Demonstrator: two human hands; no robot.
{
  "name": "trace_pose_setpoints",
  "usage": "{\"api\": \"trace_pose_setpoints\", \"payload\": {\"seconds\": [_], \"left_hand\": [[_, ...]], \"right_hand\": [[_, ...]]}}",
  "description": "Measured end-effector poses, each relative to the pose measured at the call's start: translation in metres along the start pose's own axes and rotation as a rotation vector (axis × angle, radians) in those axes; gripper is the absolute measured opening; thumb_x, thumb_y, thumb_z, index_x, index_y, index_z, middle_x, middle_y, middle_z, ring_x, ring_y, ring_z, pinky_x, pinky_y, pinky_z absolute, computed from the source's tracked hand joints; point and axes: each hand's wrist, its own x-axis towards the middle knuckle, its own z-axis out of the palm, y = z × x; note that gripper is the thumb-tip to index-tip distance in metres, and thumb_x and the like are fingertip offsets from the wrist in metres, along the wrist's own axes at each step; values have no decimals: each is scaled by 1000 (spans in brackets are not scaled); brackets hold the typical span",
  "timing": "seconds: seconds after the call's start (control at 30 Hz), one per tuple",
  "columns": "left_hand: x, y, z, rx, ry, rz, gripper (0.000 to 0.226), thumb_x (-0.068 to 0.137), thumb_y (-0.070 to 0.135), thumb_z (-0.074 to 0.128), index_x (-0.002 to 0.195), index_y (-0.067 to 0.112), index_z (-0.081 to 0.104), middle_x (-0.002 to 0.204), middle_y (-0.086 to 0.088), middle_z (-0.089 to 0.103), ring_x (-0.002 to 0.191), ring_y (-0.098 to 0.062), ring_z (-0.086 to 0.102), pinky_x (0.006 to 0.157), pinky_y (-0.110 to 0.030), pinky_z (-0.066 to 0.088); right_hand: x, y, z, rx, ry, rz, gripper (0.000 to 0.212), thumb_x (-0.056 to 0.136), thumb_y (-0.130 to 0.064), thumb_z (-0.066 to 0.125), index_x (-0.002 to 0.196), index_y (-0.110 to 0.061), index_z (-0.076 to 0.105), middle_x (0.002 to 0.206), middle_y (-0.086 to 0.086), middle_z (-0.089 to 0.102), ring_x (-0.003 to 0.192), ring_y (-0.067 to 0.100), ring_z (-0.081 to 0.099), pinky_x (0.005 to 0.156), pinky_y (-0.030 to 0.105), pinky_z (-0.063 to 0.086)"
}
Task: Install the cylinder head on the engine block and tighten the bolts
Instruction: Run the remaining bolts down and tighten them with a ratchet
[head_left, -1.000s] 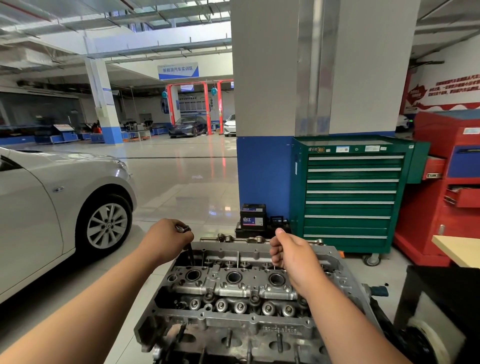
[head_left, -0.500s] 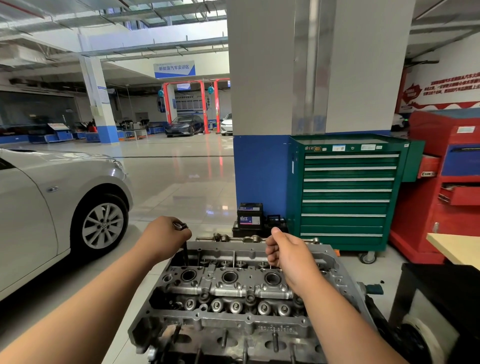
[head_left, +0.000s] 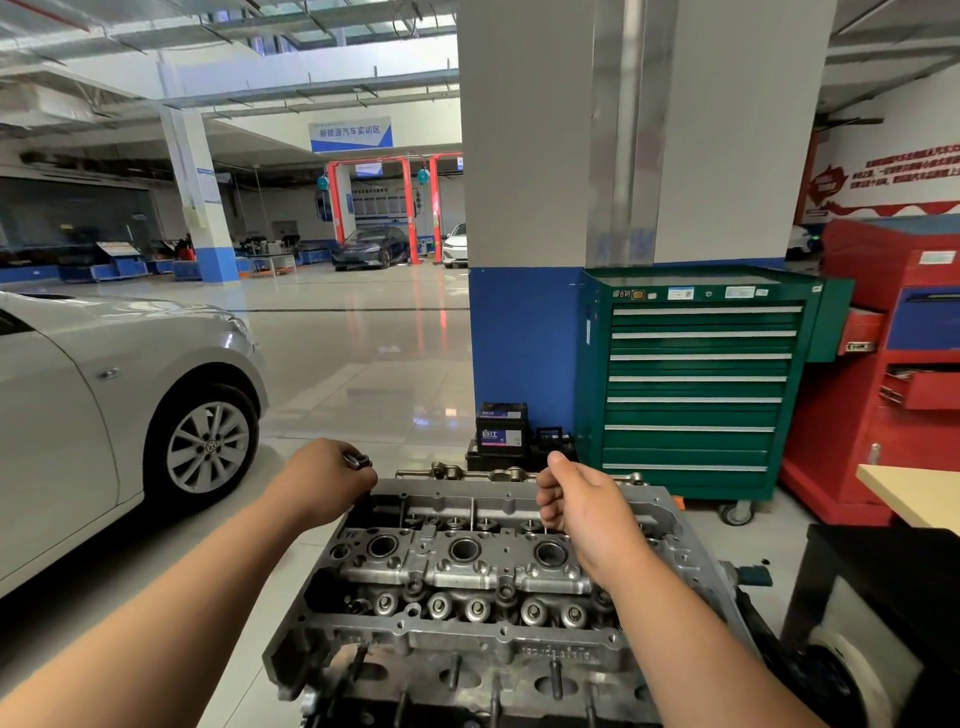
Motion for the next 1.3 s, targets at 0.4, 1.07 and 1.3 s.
{"api": "trace_pose_setpoints", "payload": {"seconds": [0.4,1.07,1.3], "left_hand": [[8,-19,-10,44,-162,224,7,85,30,70,88,24,66,77,8,64,62,-2,54,55,-18,40],[17,-46,-5,-81,11,392,21,92,28,60,109,16,64,101,-1,67,93,-20,61,80,-30,47],[20,-46,-6,-20,-18,388,22,92,29,60,109,15,64,106,-3,68,96,-21,60,75,-27,43]], "right_hand": [[2,2,-5,25,33,-7,33,99,-28,49,80,-5,64,63,3,61,60,16,54,61,32,45],[-34,-7,35,-885,-8,-154,35,93,-49,54,76,-23,70,66,-12,67,65,-1,59,57,21,37],[-36,-6,34,-894,23,-147,33,92,-50,55,77,-24,69,60,-13,64,57,0,57,55,23,37]]}}
